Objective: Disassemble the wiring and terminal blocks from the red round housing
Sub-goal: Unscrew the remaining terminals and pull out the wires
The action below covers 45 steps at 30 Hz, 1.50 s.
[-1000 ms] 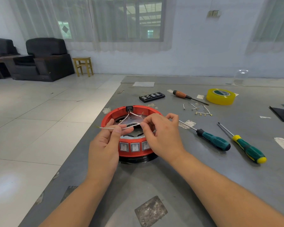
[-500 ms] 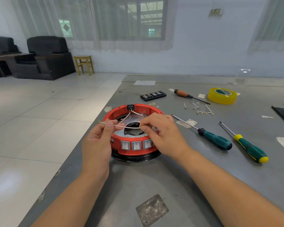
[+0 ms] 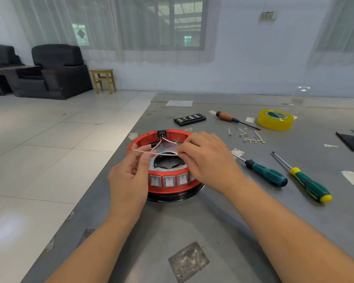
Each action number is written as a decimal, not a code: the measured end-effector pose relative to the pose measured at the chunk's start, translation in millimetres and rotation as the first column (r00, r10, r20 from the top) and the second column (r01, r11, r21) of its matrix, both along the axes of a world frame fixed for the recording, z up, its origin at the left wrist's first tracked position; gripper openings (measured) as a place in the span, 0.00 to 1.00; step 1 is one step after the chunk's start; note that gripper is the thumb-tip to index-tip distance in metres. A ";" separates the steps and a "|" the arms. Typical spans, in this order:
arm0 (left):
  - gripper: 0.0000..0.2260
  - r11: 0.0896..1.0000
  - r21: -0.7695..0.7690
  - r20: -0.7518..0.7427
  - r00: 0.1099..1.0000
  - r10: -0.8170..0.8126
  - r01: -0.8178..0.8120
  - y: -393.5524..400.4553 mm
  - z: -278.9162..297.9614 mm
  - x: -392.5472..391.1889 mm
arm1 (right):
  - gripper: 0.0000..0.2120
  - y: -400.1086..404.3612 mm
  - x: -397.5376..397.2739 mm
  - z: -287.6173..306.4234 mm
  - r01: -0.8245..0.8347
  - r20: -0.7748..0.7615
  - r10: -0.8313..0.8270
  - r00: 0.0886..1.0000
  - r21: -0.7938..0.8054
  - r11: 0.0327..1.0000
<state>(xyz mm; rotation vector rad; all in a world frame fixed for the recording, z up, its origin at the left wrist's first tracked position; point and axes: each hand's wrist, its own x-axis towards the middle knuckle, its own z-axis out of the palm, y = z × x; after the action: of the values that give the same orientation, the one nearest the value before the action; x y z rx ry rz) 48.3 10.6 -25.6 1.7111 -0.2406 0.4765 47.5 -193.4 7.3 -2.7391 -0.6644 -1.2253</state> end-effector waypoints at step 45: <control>0.16 0.600 0.711 0.499 0.865 -0.063 -0.366 -36.2 -31.7 -0.7 | 0.11 -154.0 140.8 -7.9 0.817 -0.626 -0.593 0.507 0.129 0.563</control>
<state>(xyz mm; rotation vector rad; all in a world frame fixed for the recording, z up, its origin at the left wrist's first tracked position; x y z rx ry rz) 47.5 -25.7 -57.3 2.4866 -0.7635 1.0540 188.3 -347.4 -0.6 -2.7696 0.8336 -0.4620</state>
